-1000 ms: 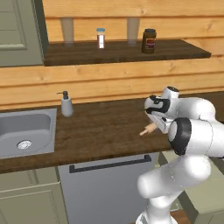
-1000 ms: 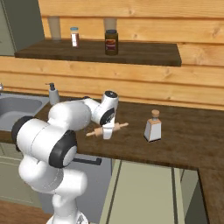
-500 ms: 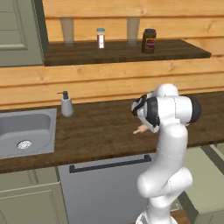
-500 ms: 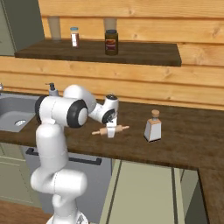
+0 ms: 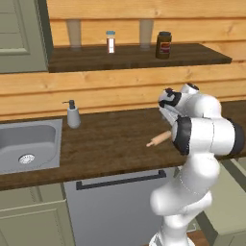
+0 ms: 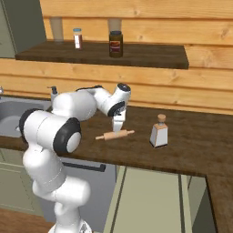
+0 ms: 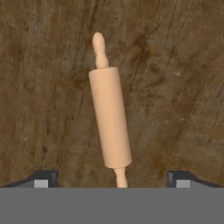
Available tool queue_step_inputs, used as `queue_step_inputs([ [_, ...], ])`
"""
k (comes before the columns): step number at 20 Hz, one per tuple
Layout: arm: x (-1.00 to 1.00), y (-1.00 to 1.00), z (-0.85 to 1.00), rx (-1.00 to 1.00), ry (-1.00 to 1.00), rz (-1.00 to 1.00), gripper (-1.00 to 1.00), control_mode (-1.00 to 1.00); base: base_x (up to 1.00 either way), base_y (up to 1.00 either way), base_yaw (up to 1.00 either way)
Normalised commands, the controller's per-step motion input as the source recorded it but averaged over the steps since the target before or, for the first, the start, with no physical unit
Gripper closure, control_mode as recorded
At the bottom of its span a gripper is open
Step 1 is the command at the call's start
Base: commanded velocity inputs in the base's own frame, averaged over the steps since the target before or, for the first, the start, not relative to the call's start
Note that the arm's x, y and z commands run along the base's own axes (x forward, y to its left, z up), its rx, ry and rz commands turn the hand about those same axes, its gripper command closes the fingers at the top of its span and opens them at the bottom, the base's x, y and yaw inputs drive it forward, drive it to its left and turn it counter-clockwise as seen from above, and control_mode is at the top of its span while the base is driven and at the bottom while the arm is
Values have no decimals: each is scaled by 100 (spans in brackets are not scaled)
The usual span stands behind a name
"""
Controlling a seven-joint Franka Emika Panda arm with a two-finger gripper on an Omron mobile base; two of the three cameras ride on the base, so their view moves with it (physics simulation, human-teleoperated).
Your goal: Pick the rolling pin from the drawer and place it on the counter.
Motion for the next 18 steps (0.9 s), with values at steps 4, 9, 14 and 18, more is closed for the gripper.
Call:
queue_step_inputs([
  [4, -100, -2, 92, 3, -49, 2, -100, -100, 0, 0, 0],
  [9, -100, 0, 75, 0, -52, 0, -100, -100, 0, 0, 0],
  [14, -100, 8, 100, 0, -54, 0, -100, -100, 0, 0, 0],
  [18, -100, 27, 100, 0, -57, 0, -100, -100, 0, 0, 0],
])
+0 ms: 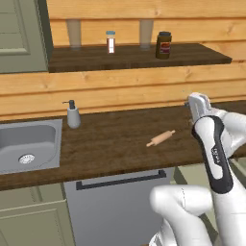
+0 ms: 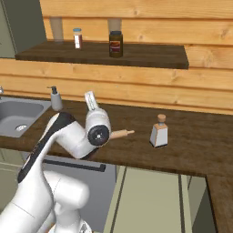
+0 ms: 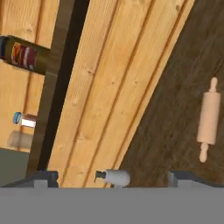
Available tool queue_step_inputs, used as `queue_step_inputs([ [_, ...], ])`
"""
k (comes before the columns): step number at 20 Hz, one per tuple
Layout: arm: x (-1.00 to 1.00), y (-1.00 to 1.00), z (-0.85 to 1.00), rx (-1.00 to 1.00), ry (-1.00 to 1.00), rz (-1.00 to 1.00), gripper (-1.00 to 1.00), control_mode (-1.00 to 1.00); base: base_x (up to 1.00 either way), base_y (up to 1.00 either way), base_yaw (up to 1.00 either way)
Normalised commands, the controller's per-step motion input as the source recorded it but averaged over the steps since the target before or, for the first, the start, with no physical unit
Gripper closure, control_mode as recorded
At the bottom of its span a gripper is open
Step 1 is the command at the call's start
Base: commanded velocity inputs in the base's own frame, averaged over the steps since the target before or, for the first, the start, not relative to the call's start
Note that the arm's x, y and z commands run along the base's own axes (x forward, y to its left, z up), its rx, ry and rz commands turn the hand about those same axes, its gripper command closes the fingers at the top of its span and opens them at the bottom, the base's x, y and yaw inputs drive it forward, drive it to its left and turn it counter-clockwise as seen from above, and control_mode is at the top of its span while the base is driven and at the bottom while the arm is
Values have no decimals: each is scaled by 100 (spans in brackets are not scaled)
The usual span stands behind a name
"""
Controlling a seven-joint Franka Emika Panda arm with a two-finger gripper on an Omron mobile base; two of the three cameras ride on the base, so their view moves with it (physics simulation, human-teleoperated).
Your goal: Pick the rolling pin from the drawer and place it on the counter.
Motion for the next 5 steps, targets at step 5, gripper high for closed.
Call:
queue_step_inputs([
  [5, -58, 12, 59, 0, -28, 5, -100, -100, 0, 0, 0],
])
